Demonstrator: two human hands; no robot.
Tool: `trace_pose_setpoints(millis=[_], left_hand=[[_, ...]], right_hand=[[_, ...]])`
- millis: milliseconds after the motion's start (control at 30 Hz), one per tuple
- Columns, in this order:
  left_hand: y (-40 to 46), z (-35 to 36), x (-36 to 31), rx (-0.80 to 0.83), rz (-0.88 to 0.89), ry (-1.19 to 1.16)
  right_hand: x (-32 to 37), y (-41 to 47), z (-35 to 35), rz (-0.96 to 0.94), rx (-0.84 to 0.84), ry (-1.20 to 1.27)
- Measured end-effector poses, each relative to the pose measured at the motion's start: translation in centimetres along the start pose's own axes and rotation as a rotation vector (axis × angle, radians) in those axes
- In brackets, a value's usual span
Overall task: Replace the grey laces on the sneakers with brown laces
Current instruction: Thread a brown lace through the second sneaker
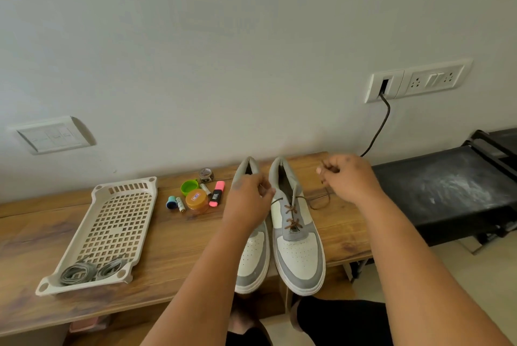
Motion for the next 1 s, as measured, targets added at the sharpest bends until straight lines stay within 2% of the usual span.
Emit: trace_pose_setpoints(millis=[100, 233, 333, 500, 700, 900, 1000], left_hand=[[-0.4, 2.3, 1.0, 0.068, -0.017, 0.018], [-0.1, 4.3, 1.3, 0.158, -0.050, 0.155], [0.2, 4.9, 1.2, 0.136, -0.106, 0.110], [0.1, 5.7, 0.5, 0.134, -0.288, -0.203], [0.3, 6.0, 0.2, 0.217, -0.404, -0.286], [0.0, 4.7, 0.1, 0.316, -0.399, -0.350], [0.0, 4.1, 0.2, 0.287, -0.377, -0.331]], right_hand=[[-1.5, 0.2, 2.0, 0.050, 0.169, -0.055], [-1.9, 0.4, 3.6, 0.105, 0.337, -0.111], [-1.5, 0.4, 4.2, 0.049, 0.323, -0.109], [-1.2, 0.2, 5.1, 0.026, 0.329, -0.088], [-1.1, 0.2, 5.1, 0.042, 0.330, -0.052], [-1.0, 0.1, 4.9, 0.060, 0.348, -0.026], [-1.1, 0.1, 4.9, 0.066, 0.358, -0.028]])
Point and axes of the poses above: each hand's wrist, its own y-axis towards the middle knuckle, its own z-axis out of the palm, x = y × z, the point moved 1 cm from there along y, towards the middle knuckle, and after that the axes turned 2 degrees about y, right-handed, at the moved point
